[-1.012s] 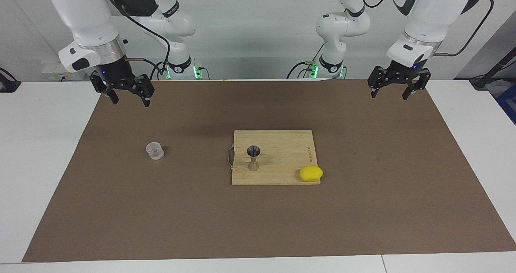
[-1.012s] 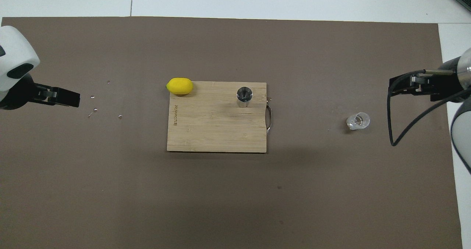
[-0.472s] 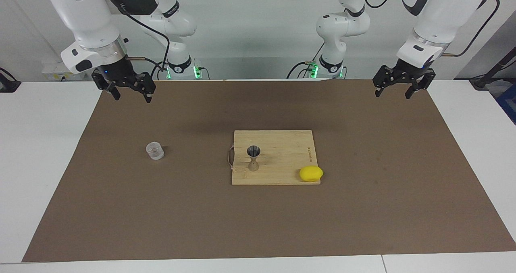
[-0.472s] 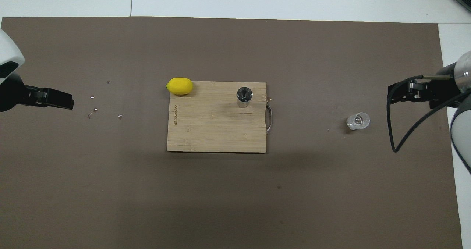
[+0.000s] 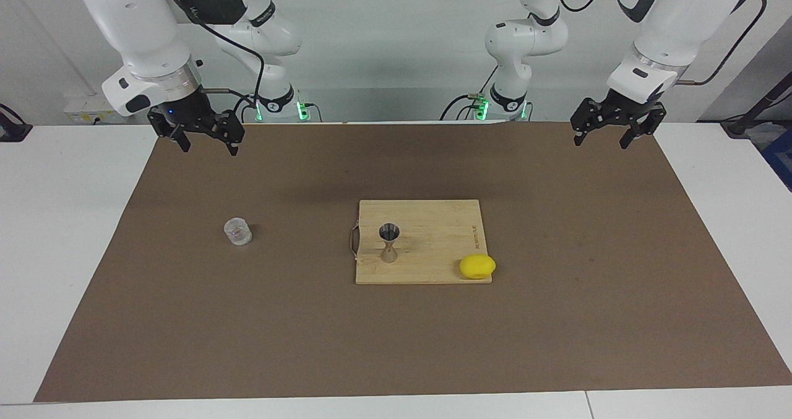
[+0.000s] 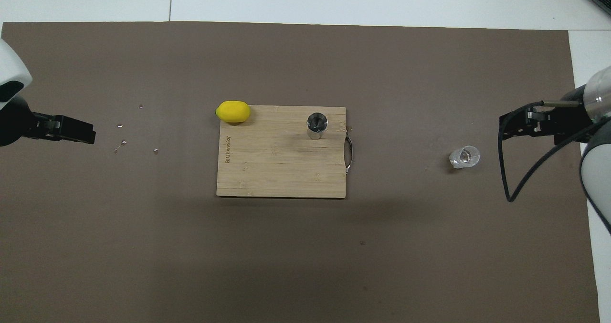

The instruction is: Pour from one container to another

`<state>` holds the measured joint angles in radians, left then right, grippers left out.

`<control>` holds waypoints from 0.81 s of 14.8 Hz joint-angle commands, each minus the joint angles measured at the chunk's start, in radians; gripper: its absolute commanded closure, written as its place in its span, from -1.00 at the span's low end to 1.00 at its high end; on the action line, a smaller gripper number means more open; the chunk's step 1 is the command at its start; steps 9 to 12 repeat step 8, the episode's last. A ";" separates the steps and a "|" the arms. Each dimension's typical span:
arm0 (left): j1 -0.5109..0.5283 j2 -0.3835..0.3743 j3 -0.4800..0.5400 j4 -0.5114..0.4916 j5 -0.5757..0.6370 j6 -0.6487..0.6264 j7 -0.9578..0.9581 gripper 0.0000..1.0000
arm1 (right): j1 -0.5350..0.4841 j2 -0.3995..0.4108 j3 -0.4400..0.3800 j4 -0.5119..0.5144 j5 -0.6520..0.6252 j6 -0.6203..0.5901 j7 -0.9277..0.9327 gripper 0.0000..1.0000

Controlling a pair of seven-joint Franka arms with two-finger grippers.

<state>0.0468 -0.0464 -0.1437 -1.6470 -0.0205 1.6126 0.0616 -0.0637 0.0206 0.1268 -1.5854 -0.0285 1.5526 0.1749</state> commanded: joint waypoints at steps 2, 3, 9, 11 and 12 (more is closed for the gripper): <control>-0.002 -0.021 -0.005 -0.013 -0.009 -0.025 0.008 -1.00 | -0.005 -0.021 0.002 -0.024 0.007 0.006 -0.014 -1.00; -0.002 -0.021 -0.005 -0.014 -0.009 -0.026 0.006 -1.00 | -0.007 -0.021 0.002 -0.024 0.007 0.006 -0.017 -1.00; -0.002 -0.024 -0.005 -0.014 -0.009 -0.031 0.001 -1.00 | -0.010 -0.021 0.002 -0.024 0.007 0.009 -0.020 -1.00; -0.002 -0.024 -0.005 -0.014 -0.009 -0.031 0.001 -1.00 | -0.010 -0.021 0.002 -0.024 0.007 0.009 -0.020 -1.00; -0.002 -0.024 -0.005 -0.014 -0.009 -0.031 0.001 -1.00 | -0.010 -0.021 0.002 -0.024 0.007 0.009 -0.020 -1.00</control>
